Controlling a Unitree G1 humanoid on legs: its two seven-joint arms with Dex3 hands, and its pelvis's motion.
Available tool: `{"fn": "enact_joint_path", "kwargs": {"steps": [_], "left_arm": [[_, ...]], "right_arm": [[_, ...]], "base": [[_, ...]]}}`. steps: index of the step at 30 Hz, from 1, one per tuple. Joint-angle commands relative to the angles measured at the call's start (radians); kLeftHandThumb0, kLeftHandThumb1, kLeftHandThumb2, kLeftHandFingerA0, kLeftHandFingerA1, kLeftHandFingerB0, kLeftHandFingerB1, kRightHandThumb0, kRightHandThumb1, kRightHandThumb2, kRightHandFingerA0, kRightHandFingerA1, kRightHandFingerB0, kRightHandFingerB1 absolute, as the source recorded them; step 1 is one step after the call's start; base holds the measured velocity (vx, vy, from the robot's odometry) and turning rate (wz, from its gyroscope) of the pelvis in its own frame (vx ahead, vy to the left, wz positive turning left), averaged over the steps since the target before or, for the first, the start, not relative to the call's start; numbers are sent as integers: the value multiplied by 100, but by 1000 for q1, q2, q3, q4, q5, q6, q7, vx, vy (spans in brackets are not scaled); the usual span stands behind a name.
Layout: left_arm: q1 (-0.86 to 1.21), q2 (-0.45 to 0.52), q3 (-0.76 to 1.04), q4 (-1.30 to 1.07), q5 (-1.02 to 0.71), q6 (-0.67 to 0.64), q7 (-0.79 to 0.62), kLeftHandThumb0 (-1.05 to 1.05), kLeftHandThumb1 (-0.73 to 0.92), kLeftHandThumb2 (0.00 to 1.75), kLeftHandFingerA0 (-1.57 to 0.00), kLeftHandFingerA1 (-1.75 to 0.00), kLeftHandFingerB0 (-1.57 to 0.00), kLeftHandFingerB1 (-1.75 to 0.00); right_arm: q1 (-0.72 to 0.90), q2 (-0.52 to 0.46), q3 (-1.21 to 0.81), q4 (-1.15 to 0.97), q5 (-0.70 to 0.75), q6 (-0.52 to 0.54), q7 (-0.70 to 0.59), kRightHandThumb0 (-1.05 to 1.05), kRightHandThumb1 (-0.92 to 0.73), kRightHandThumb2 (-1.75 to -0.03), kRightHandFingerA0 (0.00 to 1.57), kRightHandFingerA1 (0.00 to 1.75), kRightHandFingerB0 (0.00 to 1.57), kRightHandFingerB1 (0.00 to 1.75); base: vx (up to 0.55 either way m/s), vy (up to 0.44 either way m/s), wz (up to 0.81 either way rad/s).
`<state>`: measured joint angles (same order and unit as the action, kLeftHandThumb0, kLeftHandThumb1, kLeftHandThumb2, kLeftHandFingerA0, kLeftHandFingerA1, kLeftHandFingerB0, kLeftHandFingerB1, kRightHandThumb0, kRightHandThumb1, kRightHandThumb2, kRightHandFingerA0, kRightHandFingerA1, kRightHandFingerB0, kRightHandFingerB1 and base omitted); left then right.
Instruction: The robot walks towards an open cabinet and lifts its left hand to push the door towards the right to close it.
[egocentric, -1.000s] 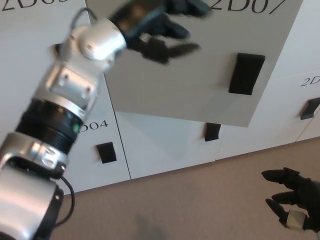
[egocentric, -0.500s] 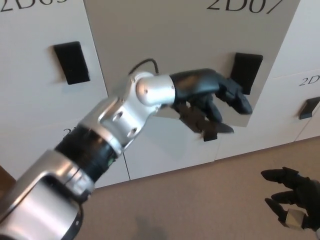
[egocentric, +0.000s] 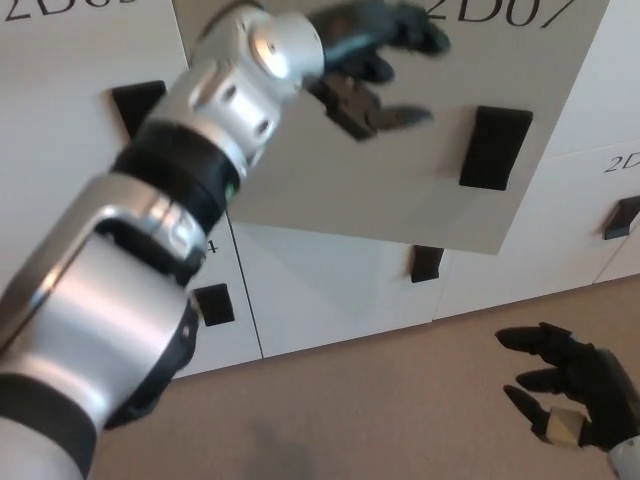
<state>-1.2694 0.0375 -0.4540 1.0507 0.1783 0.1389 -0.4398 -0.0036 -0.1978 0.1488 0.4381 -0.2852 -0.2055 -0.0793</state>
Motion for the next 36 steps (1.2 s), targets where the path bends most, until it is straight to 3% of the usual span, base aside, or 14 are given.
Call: {"fn": "enact_joint_path", "kwargs": {"steps": [1,6,7,13,14,16,21,22,23,24,29,33,34,36], "left_arm": [[-80,27,90,175,21,26,197,-69,51,88,-1,-39,0,-20],[-83,109,141,216,21,-13,234,-72,53,88,-1,-34,0,-15],[-87,127,154,223,18,-8,234,-75,57,90,0,-18,0,-11],[-72,190,197,252,18,1,216,-71,56,90,0,-17,0,-16],[-56,198,209,253,13,-9,214,-62,61,72,-2,-22,0,-16],[-23,219,228,257,8,-25,207,-73,54,89,0,-22,0,-16],[14,250,250,262,18,-32,201,-65,53,89,-1,-35,0,-22],[24,273,264,261,16,-39,198,-61,68,62,-53,-47,-5,-19],[29,286,273,259,12,-44,195,-61,68,62,-53,-47,-5,-19],[22,304,276,261,15,-39,198,-63,61,69,-2,-21,0,-19],[0,334,311,260,1,-25,174,-65,58,79,0,-11,0,-11],[17,319,332,238,-13,-69,130,-71,52,86,-4,-23,-3,-19],[36,310,345,213,-32,-105,90,-68,51,87,-4,-42,-1,-20],[80,301,362,141,-63,-163,22,-69,52,88,-2,-36,-2,-24]], "right_arm": [[44,5,10,-130,-33,111,6,-25,-71,-61,60,44,48,39],[54,13,12,-172,-33,137,12,-24,-71,-61,58,44,47,40],[55,13,11,-177,-31,135,11,-23,-70,-61,58,45,48,40],[49,17,3,-189,-27,143,10,-23,-70,-61,58,44,49,41],[51,18,2,-191,-24,150,12,-23,-70,-61,60,45,49,40],[59,20,1,-198,-19,156,18,-23,-71,-61,61,46,49,40],[73,20,-1,-205,-12,154,25,-23,-71,-61,61,46,49,40],[79,19,-1,-215,-13,160,29,-24,-71,-61,62,45,48,40],[83,18,-1,-222,-16,166,30,-24,-71,-61,62,45,48,40],[87,18,-3,-224,-14,164,30,-22,-72,-61,61,46,48,40],[96,17,-9,-219,-16,145,20,-22,-72,-61,63,47,48,40],[111,10,-25,-199,-2,111,17,-20,-71,-61,60,48,48,42],[110,4,-32,-194,1,103,18,-21,-71,-61,63,49,49,42],[98,-4,-43,-182,3,97,18,-21,-71,-61,63,49,49,42]], "base": [[0,0,0],[0,0,0],[0,0,0],[0,0,0],[0,0,0],[0,0,0],[0,0,0],[0,0,0],[0,0,0],[0,0,0],[0,0,0],[0,0,0],[0,0,0],[0,0,3]]}}
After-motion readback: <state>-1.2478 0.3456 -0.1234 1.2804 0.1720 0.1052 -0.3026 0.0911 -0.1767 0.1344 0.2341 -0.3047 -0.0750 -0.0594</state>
